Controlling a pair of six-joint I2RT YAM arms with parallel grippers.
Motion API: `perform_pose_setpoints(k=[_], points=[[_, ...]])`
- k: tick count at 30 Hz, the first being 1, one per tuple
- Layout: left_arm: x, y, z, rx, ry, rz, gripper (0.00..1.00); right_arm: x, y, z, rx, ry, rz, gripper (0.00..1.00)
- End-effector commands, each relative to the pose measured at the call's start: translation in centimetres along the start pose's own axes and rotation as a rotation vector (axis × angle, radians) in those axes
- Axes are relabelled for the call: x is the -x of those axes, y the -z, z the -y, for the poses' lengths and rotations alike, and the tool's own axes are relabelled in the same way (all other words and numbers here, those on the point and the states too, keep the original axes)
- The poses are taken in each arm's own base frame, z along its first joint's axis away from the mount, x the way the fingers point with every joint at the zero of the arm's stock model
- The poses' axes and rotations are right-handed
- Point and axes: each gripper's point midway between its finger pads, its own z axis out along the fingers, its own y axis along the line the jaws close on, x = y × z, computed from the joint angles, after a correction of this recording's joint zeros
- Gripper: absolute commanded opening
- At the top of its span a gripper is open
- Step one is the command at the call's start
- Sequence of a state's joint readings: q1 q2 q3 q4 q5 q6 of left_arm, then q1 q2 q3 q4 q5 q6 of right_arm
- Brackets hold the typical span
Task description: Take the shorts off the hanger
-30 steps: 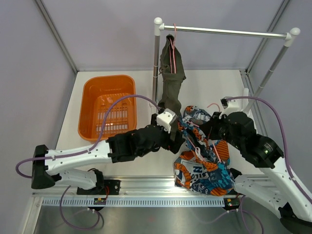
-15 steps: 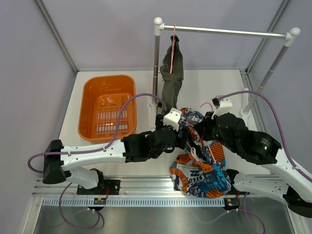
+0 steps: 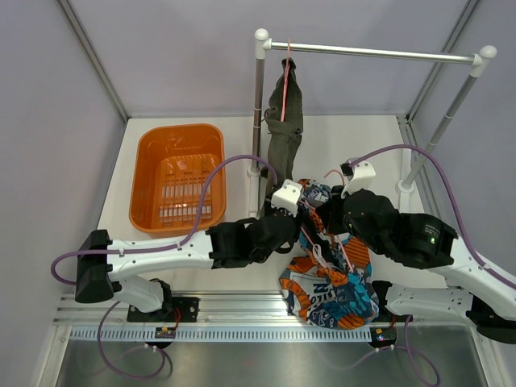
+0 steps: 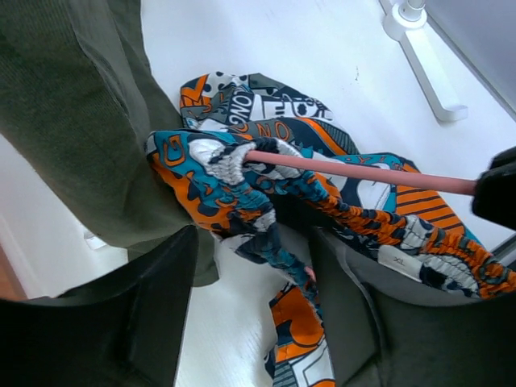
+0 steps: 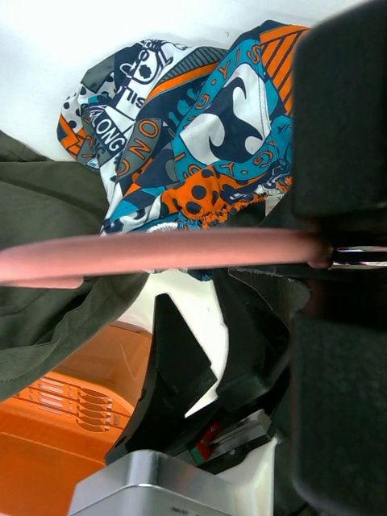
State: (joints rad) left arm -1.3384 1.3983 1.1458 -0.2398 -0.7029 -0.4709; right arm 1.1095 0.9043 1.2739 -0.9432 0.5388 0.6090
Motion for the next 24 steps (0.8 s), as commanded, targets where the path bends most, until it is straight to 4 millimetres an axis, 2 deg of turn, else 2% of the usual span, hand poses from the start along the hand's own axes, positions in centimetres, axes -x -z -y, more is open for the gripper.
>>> perform_pose_setpoints(k=[1,3,4,7,13,17,18,24], points=[[2.6,0.1,0.0,0.040,0.055,0.077,0.46,2.6,1.4,-0.2,-0.002,-0.062,0.080,0.00],[3.0,0.4,-0.3,0.050,0.059,0.086,0.31,2.6,1.5,-0.1,-0.007,-0.059,0.081,0.00],[3.1,0.6,-0.5,0.053,0.056,0.090,0.15,2.6,1.6,-0.1,-0.003,-0.060,0.080,0.00],[3.4,0.6,-1.2,0.084,0.036,0.096,0.00,2.7,1.9,-0.4,0.017,-0.061,0.078,0.00],[4.9,-0.2,-2.7,0.128,0.045,0.120,0.00,3.0,3.2,-0.3,0.053,-0.068,0.086,0.00],[7.4,-1.3,-3.6,0.143,0.052,0.149,0.00,3.0,3.9,0.1,0.065,-0.081,0.090,0.00],[8.7,-1.5,-3.9,0.146,0.063,0.162,0.00,2.9,3.9,0.4,0.054,-0.079,0.089,0.00],[8.9,-5.2,-4.2,0.174,0.024,0.127,0.00,2.8,4.6,0.8,0.073,-0.092,0.095,0.00]])
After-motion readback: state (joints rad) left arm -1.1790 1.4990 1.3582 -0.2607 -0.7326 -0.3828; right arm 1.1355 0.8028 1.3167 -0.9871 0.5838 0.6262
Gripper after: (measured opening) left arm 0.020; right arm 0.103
